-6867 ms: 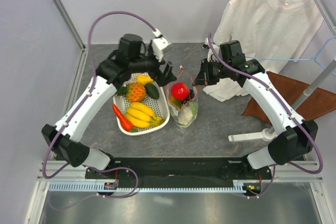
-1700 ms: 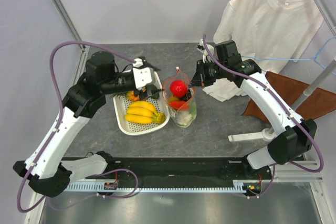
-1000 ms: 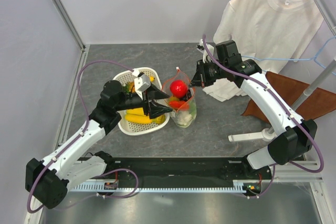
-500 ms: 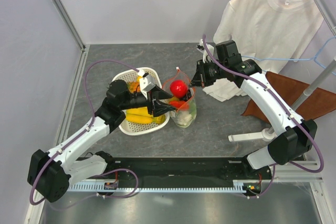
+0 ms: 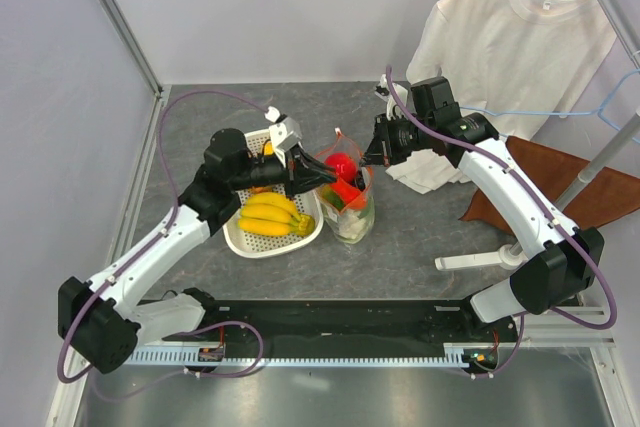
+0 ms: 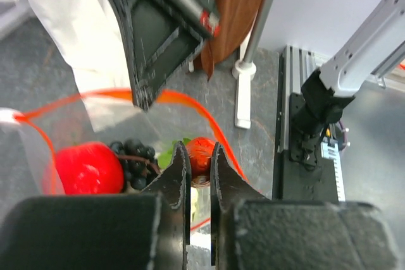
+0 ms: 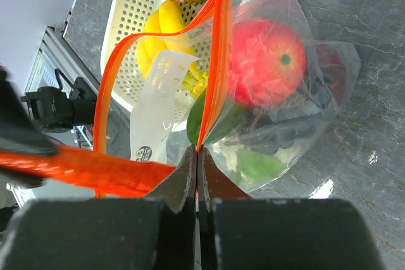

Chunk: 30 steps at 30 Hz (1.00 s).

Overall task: Place the food in the zip-top bag and seal the zipper
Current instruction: Adjust the fake vegetable in the zipper food storage bag.

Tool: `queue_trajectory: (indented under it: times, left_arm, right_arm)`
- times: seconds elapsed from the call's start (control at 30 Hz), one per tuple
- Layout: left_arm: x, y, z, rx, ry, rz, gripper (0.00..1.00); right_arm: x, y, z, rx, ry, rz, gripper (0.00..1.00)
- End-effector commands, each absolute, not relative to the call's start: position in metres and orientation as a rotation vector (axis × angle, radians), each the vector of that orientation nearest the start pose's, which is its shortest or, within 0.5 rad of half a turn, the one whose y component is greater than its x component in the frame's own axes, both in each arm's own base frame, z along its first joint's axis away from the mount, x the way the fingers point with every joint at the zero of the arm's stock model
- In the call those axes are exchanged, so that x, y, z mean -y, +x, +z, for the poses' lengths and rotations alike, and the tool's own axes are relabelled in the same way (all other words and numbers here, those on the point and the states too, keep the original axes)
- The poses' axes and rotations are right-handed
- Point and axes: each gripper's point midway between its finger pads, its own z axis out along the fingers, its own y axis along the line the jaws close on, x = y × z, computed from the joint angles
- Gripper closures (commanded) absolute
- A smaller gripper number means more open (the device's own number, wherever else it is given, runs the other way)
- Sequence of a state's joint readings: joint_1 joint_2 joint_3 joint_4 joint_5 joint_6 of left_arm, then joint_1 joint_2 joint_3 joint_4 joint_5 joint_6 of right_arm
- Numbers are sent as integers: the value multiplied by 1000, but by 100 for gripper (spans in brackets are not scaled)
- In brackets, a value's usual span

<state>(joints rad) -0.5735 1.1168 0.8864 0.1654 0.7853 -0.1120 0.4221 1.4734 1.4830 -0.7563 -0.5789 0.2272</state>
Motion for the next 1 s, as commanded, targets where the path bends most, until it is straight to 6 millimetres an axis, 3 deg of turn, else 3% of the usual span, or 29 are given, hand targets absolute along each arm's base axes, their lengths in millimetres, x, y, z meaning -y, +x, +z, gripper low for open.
queue_trajectory:
  times: [0.0,0.07,0.17,0.2,0.27,0.33,0.4,0.6,0.67,0.7,0.77,0.8,0.83,0.9,0.93,0.97]
  left_arm:
    - [297,229,327,-1523,980,-1139,98]
    - [301,238,315,-1607,996,-1130,98]
    - [300,244,314,-1681,1023,-1099,98]
    - [300,247,301,-1741,1032,-1087,98]
    - [302,251,303,-1758,1041,-1066,98]
    - [301,255,287,-1842,1068,-1045,98]
    - [303,261,286,-1868,1089,-1029,98]
    - [307,252,278,-1939,1135,-1079,98]
    - [314,252,276,-1954,1147,-1093,88]
    - [315,254,275,-1980,1122,-1090,74]
    - [316,268,275,-2014,1072,-1039,60]
    - [315,273,278,-2022,1043,-1012,47]
    - [311,282,284,-2017,1006,-977,36]
    - [297,304,308,-1962,928,-929,4]
    - [291,312,317,-1947,901,-911,3]
    - [277,326,338,-1905,854,-882,2]
  right_arm:
    - [-250,294,289,-2216,-580,1005,100]
    - [-250,294,289,-2212,-585,1006,100]
    - [-251,294,289,-2211,-587,1010,100]
    - [-250,294,290,-2210,-584,1008,100]
    - [-250,295,289,-2210,-585,1007,100]
    - [-251,294,289,-2211,-588,1012,100]
    - [-251,294,288,-2213,-589,1011,100]
    - [-251,294,287,-2214,-593,1009,100]
    - [-251,294,287,-2210,-595,1008,100]
    - [-251,295,287,-2211,-595,1006,100]
    - [-251,295,288,-2209,-593,1009,100]
    - [-251,295,288,-2208,-594,1009,100]
    - [-251,296,288,-2209,-589,1005,100]
    - [-250,294,289,-2208,-591,1006,100]
    - [-250,293,289,-2207,-592,1003,100]
    - [-249,293,289,-2207,-593,1001,100]
